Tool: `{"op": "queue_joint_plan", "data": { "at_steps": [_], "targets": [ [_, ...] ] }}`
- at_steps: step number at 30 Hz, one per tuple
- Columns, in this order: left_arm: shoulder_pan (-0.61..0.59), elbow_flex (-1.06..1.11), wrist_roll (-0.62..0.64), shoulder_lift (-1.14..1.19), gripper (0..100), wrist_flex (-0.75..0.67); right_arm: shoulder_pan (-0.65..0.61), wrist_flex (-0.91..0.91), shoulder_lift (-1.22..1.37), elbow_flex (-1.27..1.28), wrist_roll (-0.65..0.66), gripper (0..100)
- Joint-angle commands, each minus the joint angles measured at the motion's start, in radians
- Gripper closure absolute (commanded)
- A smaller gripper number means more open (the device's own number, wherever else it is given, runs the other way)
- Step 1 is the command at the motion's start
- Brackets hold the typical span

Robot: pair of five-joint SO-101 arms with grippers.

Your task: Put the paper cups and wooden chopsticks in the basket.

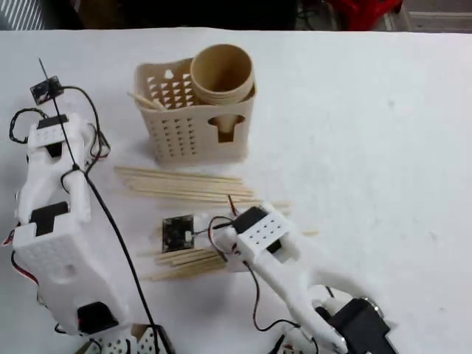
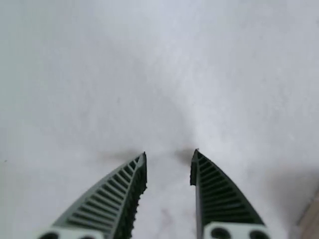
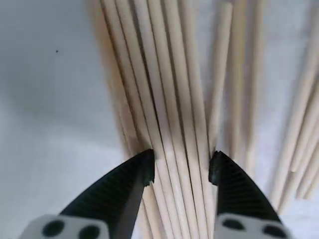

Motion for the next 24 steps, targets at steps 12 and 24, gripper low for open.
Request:
{"op": "queue_joint_plan", "data": {
  "at_steps": [12,24],
  "targets": [
    [0.025,-0.011,-0.011,-0.007,84,-0.025,-0.008,-0.074,0.004,0.005,-0.074,96.2],
    [0.025,-0.012,-0.011,-0.007,84,-0.025,0.101,-0.084,0.001,-0.063,-0.137,98.0]
  ]
}}
